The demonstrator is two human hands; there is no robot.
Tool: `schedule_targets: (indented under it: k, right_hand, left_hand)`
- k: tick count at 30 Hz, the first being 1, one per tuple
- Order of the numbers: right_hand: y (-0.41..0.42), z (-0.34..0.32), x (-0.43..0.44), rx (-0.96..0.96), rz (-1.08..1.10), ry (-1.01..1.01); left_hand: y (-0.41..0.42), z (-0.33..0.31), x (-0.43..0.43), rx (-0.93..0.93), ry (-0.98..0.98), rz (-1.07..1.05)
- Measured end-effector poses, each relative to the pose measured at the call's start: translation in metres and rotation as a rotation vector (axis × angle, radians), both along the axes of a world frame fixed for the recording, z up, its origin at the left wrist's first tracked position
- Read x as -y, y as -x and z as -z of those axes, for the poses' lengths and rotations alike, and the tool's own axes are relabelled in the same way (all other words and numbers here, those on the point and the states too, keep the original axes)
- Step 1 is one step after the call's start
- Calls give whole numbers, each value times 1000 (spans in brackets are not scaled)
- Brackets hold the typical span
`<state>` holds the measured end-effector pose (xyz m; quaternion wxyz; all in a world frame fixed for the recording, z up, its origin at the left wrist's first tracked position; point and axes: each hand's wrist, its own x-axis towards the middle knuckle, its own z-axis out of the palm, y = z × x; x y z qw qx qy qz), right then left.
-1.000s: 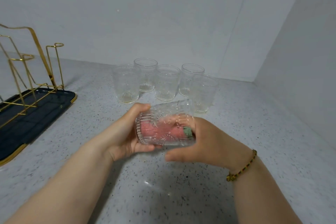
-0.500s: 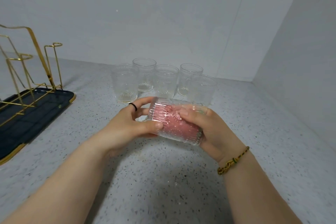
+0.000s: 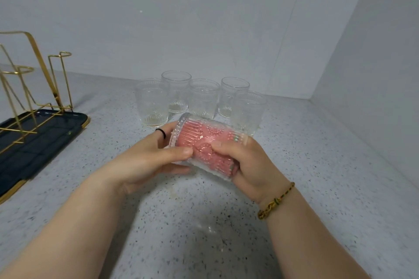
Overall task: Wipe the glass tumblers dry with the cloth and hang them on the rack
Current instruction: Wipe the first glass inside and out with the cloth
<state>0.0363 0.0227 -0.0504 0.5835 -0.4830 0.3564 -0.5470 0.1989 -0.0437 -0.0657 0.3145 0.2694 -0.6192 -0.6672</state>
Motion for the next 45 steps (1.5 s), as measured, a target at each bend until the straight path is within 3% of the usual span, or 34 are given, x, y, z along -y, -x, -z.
schedule_targets:
  k: [3,8,10,13,15,18,20,22,25,27,29,32,36,37,38,42,45]
  right_hand:
    - [-4,-1,0,57,-78,11]
    - [-7,0,-9,-663,-79,135]
    - [-15,3,-9,-753,-28,162]
    - [-13,2,-7,-652,77,153]
    - [-6,-2,-4,-538,161,101]
    - [1,-3,-2,-163,65,-16]
    - [0,-5,-3,-15,-1,-67]
    - [-1,-6,-5,-88,-23,-41]
    - [-8,-2,-8,-573,-19,89]
    - [-14,2,-9,-684,-19,99]
    - [-17,2,-8,-668,35,109]
    - [-10,-1,-6,-525,109,101]
    - [-6,-3,-2,-14,45,-29]
    - [-6,-4,-3,29,12,-33]
    - [-6,-6,-4,-12,-12,-8]
    - [-11,-7,-11,-545,-51,122]
    - [-16,-4,-10,-646,53,180]
  left_hand:
    - [-2,0,3,-40,4,-46]
    - [7,2,-4,138,-50,-151]
    - [9,4,-7,235,-92,-141]
    - [9,3,-4,252,-125,-101]
    - [3,2,-2,148,-136,-59]
    - [-4,0,2,-48,-108,36]
    - [-5,-1,4,-92,-53,56]
    - [-4,0,5,-91,-32,21]
    - [1,0,2,6,-88,-100]
    - [5,3,1,114,-109,-174]
    - [6,4,1,161,-126,-163]
    - [1,3,2,74,-164,-55]
    - [-6,2,7,-91,-106,38]
    - [-6,2,7,-100,-82,26]
    - [-6,2,7,-99,-69,6]
    - [3,1,-1,36,-105,-132]
    - [6,2,-1,95,-99,-157]
